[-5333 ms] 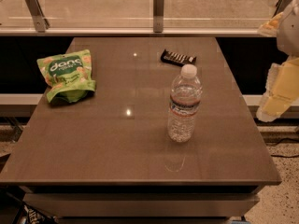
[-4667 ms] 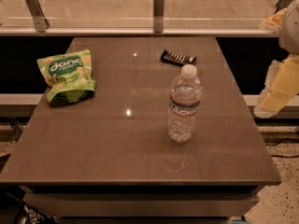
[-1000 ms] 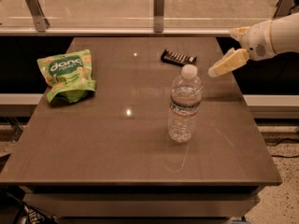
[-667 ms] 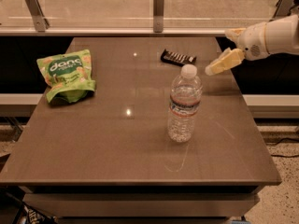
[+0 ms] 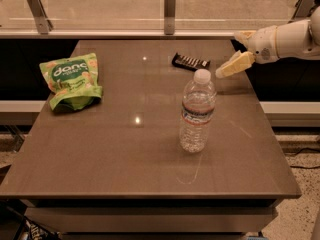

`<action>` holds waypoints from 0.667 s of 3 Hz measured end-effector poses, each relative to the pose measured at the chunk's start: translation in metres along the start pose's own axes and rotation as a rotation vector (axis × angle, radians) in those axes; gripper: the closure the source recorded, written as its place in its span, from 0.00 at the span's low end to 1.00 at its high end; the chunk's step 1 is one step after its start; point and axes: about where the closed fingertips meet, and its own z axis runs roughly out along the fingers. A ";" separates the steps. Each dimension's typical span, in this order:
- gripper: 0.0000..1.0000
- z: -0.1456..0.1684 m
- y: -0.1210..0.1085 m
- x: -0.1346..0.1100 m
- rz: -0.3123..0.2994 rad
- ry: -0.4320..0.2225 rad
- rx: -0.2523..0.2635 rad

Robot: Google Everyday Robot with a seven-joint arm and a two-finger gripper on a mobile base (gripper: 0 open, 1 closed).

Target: Move rxbar chocolate near green rice chip bag

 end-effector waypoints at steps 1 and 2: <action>0.00 0.011 -0.005 0.002 -0.004 -0.033 -0.015; 0.00 0.024 -0.006 0.001 -0.008 -0.051 -0.035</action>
Offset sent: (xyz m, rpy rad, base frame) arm 0.0267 0.0179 -0.0133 0.0628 -0.0218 0.0589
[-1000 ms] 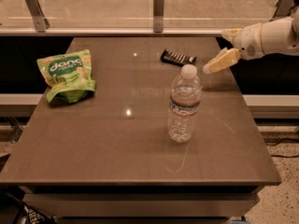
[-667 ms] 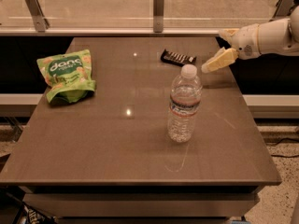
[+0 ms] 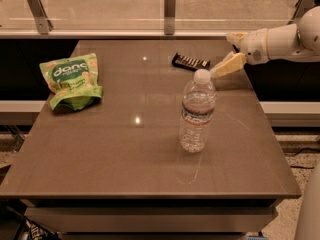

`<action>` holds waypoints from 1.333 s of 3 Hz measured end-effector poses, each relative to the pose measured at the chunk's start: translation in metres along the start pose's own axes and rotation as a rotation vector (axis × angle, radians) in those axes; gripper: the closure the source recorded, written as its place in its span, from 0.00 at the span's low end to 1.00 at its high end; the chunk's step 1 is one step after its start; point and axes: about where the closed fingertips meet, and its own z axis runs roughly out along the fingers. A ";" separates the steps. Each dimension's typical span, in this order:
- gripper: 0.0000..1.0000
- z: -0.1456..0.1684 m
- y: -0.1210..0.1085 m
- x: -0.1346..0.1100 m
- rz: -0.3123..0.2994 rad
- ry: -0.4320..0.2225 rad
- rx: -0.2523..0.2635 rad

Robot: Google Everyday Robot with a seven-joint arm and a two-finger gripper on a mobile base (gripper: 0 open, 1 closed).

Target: Move rxbar chocolate near green rice chip bag

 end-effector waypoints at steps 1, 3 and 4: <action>0.00 0.016 0.001 -0.005 -0.013 -0.006 -0.030; 0.00 0.048 0.015 -0.004 0.005 0.025 -0.106; 0.00 0.053 0.020 0.007 0.069 0.063 -0.126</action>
Offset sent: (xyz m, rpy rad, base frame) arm 0.0134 0.0464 -0.0093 -0.0045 0.0147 0.1025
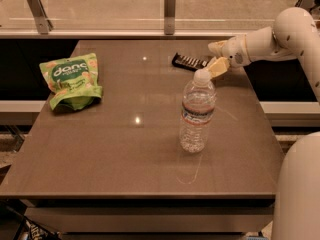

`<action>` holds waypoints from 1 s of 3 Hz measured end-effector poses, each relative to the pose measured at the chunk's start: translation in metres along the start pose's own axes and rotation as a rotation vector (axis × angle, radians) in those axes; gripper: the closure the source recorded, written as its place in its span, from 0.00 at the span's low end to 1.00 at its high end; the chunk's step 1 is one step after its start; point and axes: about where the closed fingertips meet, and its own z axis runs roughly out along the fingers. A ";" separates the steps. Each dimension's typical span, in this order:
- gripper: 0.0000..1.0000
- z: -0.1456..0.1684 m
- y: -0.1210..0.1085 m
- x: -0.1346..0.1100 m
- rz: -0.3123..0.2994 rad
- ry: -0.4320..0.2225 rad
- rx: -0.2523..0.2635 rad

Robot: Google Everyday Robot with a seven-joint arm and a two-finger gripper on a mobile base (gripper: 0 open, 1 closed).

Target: Move rxbar chocolate near green rice chip bag

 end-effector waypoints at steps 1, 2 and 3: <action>0.00 0.000 0.001 0.009 0.051 0.010 0.003; 0.00 0.002 0.001 0.012 0.097 0.010 0.021; 0.00 0.004 0.001 0.008 0.126 0.006 0.052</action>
Offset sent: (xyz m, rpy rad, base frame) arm -0.0044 -0.0098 -0.0124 0.0314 0.0976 -0.1325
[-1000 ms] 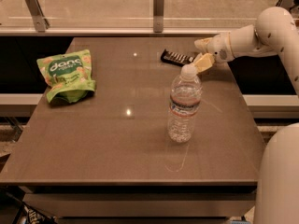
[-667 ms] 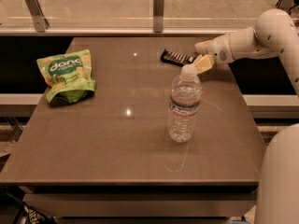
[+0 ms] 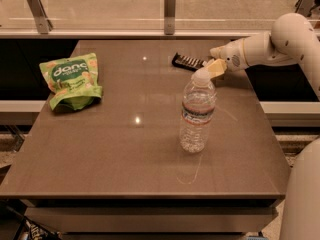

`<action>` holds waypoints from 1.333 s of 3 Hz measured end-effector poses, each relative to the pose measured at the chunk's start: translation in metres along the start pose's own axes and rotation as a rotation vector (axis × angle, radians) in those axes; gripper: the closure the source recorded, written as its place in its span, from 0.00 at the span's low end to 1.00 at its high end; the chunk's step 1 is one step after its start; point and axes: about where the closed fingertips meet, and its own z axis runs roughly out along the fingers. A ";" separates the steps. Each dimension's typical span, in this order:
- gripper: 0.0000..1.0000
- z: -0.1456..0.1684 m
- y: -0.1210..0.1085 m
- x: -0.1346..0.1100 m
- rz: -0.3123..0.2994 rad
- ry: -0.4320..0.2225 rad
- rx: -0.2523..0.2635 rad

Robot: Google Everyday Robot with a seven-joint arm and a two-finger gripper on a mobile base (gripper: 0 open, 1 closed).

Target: Move rxbar chocolate near green rice chip bag

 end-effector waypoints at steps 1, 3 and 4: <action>0.00 0.002 0.001 -0.006 0.009 -0.010 0.020; 0.00 0.008 -0.001 -0.008 0.013 -0.021 0.048; 0.00 0.012 -0.006 -0.008 0.004 -0.028 0.062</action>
Offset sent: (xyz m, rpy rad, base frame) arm 0.0052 0.0037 0.0105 0.0154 -0.0249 -0.0619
